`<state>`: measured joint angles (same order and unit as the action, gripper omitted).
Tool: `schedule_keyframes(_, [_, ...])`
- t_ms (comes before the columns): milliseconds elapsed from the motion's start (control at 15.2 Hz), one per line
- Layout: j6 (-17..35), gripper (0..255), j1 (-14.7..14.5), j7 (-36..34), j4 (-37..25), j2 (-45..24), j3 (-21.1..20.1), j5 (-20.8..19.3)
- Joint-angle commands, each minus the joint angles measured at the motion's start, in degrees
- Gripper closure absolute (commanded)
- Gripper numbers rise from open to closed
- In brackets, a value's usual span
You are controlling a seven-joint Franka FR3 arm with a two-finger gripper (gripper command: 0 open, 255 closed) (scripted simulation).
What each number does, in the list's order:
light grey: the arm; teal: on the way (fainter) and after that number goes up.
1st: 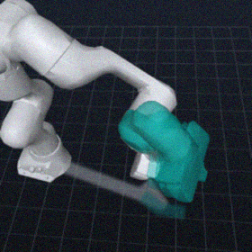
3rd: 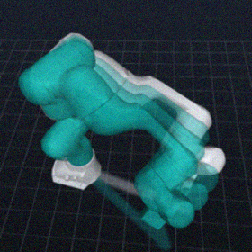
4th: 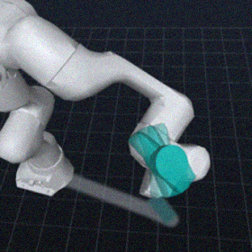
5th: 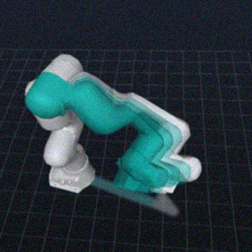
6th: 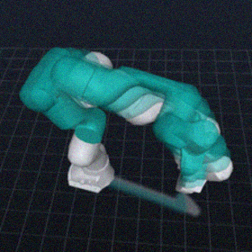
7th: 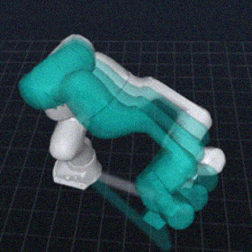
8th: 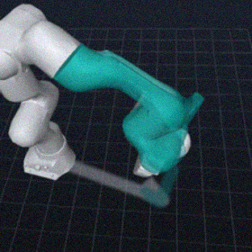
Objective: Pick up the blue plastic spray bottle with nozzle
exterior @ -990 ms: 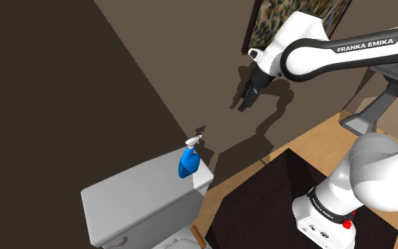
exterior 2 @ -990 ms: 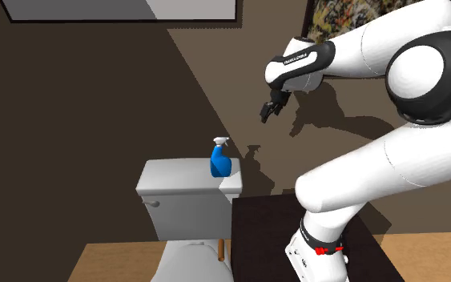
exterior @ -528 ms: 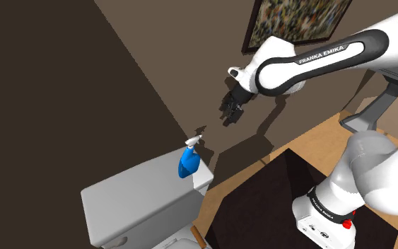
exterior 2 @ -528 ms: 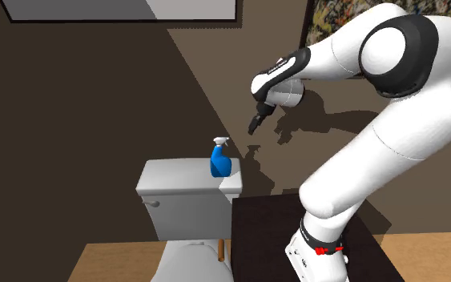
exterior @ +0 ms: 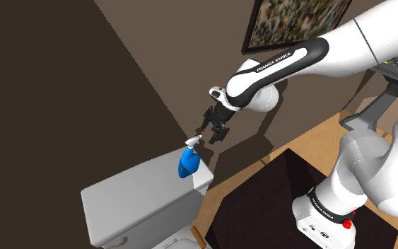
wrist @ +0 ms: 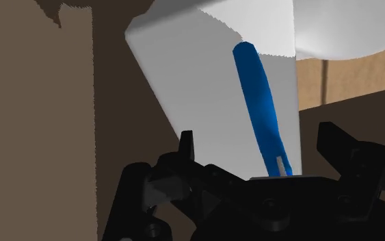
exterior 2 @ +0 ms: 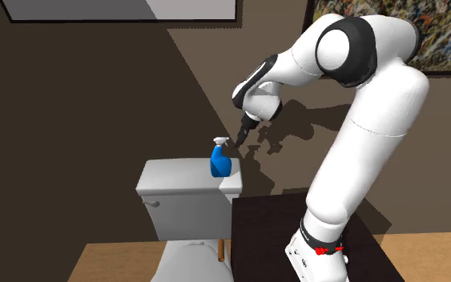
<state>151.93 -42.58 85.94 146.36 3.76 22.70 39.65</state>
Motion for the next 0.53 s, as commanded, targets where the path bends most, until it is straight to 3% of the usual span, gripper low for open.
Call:
schedule_keyframes(0, [-0.05, 0, -2.14, 10.15, -1.76, -4.37, -0.16, 8.44])
schedule_keyframes(264, [-2.05, 0, -2.96, 25.46, -5.66, -11.81, -3.2, 20.0])
schedule_keyframes(462, [-1.78, 0, -2.53, 28.26, -6.26, -13.77, -4.01, 22.81])
